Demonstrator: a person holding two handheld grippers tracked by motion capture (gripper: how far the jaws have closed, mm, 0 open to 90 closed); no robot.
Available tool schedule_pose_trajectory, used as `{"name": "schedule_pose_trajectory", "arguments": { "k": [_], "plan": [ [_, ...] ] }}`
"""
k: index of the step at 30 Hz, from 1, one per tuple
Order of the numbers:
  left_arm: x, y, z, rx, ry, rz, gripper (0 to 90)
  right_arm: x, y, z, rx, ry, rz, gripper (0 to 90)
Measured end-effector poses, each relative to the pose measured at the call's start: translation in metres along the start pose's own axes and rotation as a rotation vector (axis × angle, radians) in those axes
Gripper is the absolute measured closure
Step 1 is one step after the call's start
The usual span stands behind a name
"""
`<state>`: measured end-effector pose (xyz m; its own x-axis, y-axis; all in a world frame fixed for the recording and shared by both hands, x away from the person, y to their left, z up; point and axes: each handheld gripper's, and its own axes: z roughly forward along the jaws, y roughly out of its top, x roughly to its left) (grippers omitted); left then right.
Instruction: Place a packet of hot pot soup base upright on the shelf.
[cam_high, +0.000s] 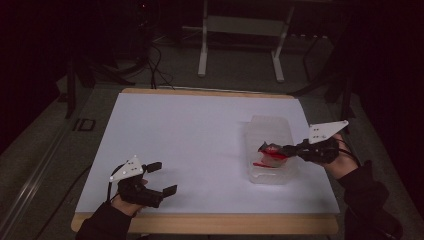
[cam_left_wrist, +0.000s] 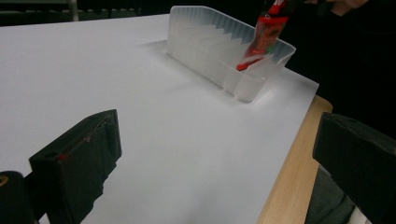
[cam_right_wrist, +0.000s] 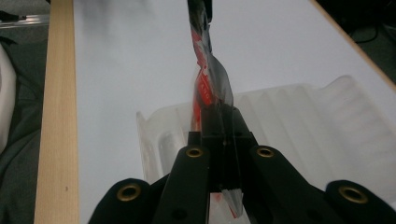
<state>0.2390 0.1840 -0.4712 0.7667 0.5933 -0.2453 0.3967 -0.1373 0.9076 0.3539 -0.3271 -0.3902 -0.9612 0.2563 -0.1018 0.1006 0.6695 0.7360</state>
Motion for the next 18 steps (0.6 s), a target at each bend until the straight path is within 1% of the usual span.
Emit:
{"name": "schedule_pose_trajectory", "arguments": {
  "k": [2, 7, 15, 18],
  "plan": [
    [0.000, 0.000, 0.001, 0.000, -0.001, -0.001, 1.3, 0.000, -0.003, 0.004, 0.003, 0.001, 0.007, 89.9],
    [0.000, -0.001, 0.001, -0.002, -0.005, -0.004, 1.3, 0.000, -0.009, 0.012, 0.018, 0.015, 0.001, 89.9],
    [0.000, -0.001, 0.001, -0.005, -0.009, -0.005, 1.3, -0.003, -0.016, 0.025, 0.026, 0.033, 0.021, 89.8],
    [0.001, -0.002, 0.001, -0.002, -0.009, -0.005, 1.3, -0.004, -0.019, 0.026, 0.013, 0.039, 0.034, 89.6]
  ]
}}
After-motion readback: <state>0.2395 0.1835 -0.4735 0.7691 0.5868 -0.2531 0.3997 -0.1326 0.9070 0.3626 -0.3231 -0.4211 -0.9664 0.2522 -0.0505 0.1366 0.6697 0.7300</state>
